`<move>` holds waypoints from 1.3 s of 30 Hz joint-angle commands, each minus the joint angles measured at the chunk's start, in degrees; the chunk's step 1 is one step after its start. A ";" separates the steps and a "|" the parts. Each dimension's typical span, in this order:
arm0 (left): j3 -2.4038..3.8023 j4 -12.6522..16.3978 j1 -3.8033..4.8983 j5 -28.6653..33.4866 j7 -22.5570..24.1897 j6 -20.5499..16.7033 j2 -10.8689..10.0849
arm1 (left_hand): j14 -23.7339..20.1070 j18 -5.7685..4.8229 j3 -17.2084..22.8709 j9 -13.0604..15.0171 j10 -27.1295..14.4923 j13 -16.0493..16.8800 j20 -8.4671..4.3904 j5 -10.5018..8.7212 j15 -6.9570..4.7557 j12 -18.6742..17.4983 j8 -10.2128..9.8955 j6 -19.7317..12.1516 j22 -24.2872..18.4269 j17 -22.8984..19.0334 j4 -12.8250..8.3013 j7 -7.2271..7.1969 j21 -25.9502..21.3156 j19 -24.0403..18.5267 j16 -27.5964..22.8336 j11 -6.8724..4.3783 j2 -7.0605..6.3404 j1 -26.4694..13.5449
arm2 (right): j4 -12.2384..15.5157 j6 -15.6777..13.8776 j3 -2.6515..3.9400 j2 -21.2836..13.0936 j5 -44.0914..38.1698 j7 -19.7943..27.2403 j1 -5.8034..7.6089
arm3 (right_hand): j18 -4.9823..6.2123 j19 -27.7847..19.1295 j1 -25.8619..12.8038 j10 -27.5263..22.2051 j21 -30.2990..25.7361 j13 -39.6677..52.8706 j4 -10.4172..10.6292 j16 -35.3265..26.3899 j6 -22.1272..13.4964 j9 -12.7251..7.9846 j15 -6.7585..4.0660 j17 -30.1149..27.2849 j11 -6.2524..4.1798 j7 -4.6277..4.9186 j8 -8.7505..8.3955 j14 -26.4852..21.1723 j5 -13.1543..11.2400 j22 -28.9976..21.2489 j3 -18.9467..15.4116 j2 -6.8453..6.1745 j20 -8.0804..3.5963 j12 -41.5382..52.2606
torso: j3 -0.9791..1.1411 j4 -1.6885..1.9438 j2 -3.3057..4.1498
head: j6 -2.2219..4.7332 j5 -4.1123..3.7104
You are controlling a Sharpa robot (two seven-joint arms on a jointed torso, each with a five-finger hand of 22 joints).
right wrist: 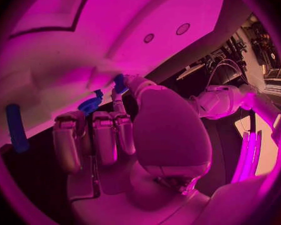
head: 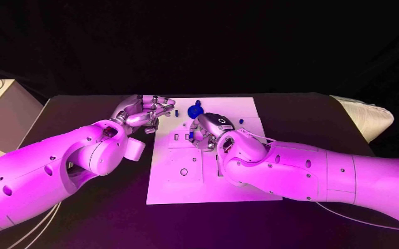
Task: Assemble the parts on the task board
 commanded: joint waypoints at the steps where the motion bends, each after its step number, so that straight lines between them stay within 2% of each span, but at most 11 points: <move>1: 0.02 0.12 0.01 -0.26 0.12 0.96 0.07 | 0.40 -0.31 0.30 0.09 -0.33 0.06 -0.01 -0.05 -0.15 0.20 0.19 -0.39 0.07 0.85 0.06 0.01 0.38 0.39 0.29 -0.08 -0.07 -0.38 | 0.00 1.00 -0.03 -0.01 -0.70 0.14 -0.06 | -0.82 6.01 -0.48 5.38 0.13 14.50 0.08 0.24 -1.05 -0.20 0.63 15.08 0.49 0.18 -0.57 6.08 -0.50 15.08 -0.42 -0.55 0.36 -0.25 | 0.02 0.02 0.00 | -0.06 -0.03; 14: 0.02 -0.01 0.00 -0.88 -0.04 1.25 0.20 | 0.69 -0.40 0.35 0.10 -0.39 0.11 -0.02 -0.04 -0.16 0.32 0.21 -0.42 0.51 1.43 0.02 -0.01 0.59 0.66 0.67 -0.09 -0.08 -0.32 | 0.42 -1.08 -0.06 -0.17 -0.67 0.98 -0.05 | -0.82 6.01 -1.62 4.03 0.13 13.23 1.29 0.24 -2.95 -0.65 1.34 15.08 1.22 0.87 -1.89 6.08 -4.93 15.08 -3.21 -1.42 1.12 -1.57 | 0.00 0.01 0.07 | -0.09 -0.04; 19: 0.01 -0.26 0.00 -1.55 -0.31 1.24 0.40 | 1.03 -0.42 0.36 0.11 -0.44 0.21 -0.03 -0.06 -0.16 0.54 0.23 -0.49 0.65 2.06 0.02 0.00 0.70 0.73 1.12 -0.09 -0.13 -0.35 | 1.09 -2.44 -0.06 -0.57 -0.67 1.28 -0.06 | -0.82 6.01 -1.66 3.57 0.13 12.80 3.28 0.24 -3.47 -0.73 1.49 15.08 1.35 0.97 -2.34 6.08 -8.00 15.08 -7.42 -1.26 1.31 -2.00 | 0.01 0.03 0.03 | -0.08 -0.07; 23: 0.01 -0.64 -0.01 -3.35 -1.83 1.08 0.80 | 2.14 -0.45 -0.06 0.18 0.07 1.34 -0.03 -0.09 -0.12 2.87 0.45 -0.59 0.92 4.24 0.36 0.07 0.97 0.75 2.68 -0.07 -0.48 -1.04 | 2.26 -3.86 -0.06 -1.52 -0.56 2.02 -0.06 | -0.82 6.01 -1.53 3.58 0.13 12.80 4.21 0.24 -3.56 -0.72 1.52 15.08 1.38 1.00 -2.46 6.08 -8.54 15.08 -9.48 -1.09 1.34 -1.99 | 0.05 0.09 -0.10 | -0.03 -0.04; 25: 0.00 -0.90 -0.01 -4.59 -3.38 0.65 1.15 | 3.19 -0.57 -0.94 0.61 0.98 3.51 0.05 -0.08 0.02 6.59 1.54 0.31 1.55 6.33 0.91 0.24 1.33 1.10 4.07 0.02 -0.47 -2.01 | 2.98 -5.24 -0.05 -2.44 0.55 4.22 -0.06 | -0.82 6.01 -1.22 3.64 0.13 12.85 4.33 0.24 -3.43 -0.69 1.50 15.08 1.35 0.98 -2.44 6.08 -7.43 15.08 -10.26 -0.70 1.34 -1.93 | 0.04 0.07 -0.21 | -0.05 -0.21; 26: -0.01 -1.04 -0.01 -5.24 -4.30 0.50 1.33 | 4.12 -0.79 -1.81 1.19 1.48 7.61 0.14 0.28 -0.04 12.38 3.00 0.75 2.63 8.16 1.93 0.00 1.91 1.82 5.25 -0.04 0.09 -3.23 | 3.31 -6.08 -0.04 -3.01 1.56 5.85 -0.05 | -0.82 6.01 -0.98 3.69 0.13 12.91 4.29 0.24 -3.43 -0.68 1.50 15.08 1.35 0.97 -2.45 6.08 -6.94 15.08 -10.33 -0.50 1.33 -1.88 | 0.00 0.03 -0.28 | 0.18 -0.23; 27: -0.02 -1.18 -0.01 -5.97 -5.29 0.36 1.52 | 4.64 -0.99 -2.22 1.65 3.32 14.70 0.09 0.41 -0.05 19.37 4.10 0.60 3.66 9.23 2.63 0.03 2.42 2.51 5.90 -0.08 0.53 -3.87 | 3.61 -6.87 -0.03 -3.64 2.70 7.76 -0.02 | -0.82 6.01 -0.30 3.65 0.13 12.87 4.16 0.24 -3.54 -0.70 1.50 15.08 1.37 1.01 -2.55 6.08 -5.92 15.08 -10.33 -0.17 1.33 -1.91 | -0.01 0.01 -0.35 | 0.29 -0.19; 31: -0.05 -1.91 -0.01 -9.66 -10.17 0.71 2.26 | 6.05 -1.47 -3.65 4.36 9.20 30.48 -0.31 0.45 -0.48 33.42 8.64 0.10 6.12 12.02 4.80 -0.70 3.62 4.21 7.46 -0.52 0.97 -5.67 | 4.89 -8.89 0.13 -6.50 8.38 15.78 0.61 | -0.82 6.01 0.83 3.55 0.13 12.79 4.05 0.24 -3.71 -0.74 1.56 15.08 1.45 1.11 -2.73 6.08 -3.83 15.08 -10.24 0.16 1.37 -2.00 | -0.04 -0.21 -0.77 | 0.26 0.05; 34: -0.05 -2.75 0.01 -12.59 -14.27 2.12 2.88 | 6.54 -1.68 -4.84 6.29 11.53 35.30 -0.55 0.48 -0.78 37.24 11.25 -0.56 7.17 13.05 6.41 -1.07 4.09 4.98 7.99 -0.86 1.21 -7.54 | 6.09 -8.67 0.31 -8.79 12.15 19.68 1.43 | -0.82 6.01 0.74 3.42 0.13 12.67 4.15 0.24 -3.69 -0.73 1.57 15.08 1.47 1.13 -2.72 6.08 -3.88 15.08 -10.29 0.22 1.38 -2.12 | 0.04 -0.28 -1.15 | 0.25 0.19; 36: -0.05 -3.26 0.03 -14.21 -16.54 3.12 3.30 | 6.85 -1.81 -5.64 7.54 12.43 37.03 -0.76 0.45 -0.96 38.57 12.91 -0.86 7.77 13.74 6.60 -1.40 4.35 5.41 8.35 -1.07 1.37 -8.83 | 7.05 -8.46 0.41 -10.41 13.57 21.25 2.00 | -0.82 6.01 0.18 3.37 0.13 12.64 4.38 0.24 -3.59 -0.69 1.61 15.08 1.50 1.14 -2.67 6.08 -5.12 15.08 -10.70 0.43 1.41 -2.15 | 0.12 -0.33 -1.46 | 0.25 0.42; 39: -0.05 -4.12 0.10 -17.41 -20.88 5.24 4.12 | 7.07 -1.97 -6.49 8.99 13.00 38.15 -0.99 0.47 -1.21 39.42 14.79 -1.51 8.50 14.26 6.71 -1.71 4.66 5.94 8.61 -1.32 1.94 -10.73 | 8.51 -8.03 0.57 -12.98 15.25 22.52 3.00 | -0.82 6.01 0.32 3.44 0.13 12.70 4.29 0.24 -3.16 -0.56 1.56 15.08 1.41 1.04 -2.41 6.08 -4.17 15.08 -10.69 0.78 1.40 -2.08 | 0.28 -0.32 -1.94 | 0.09 0.63</move>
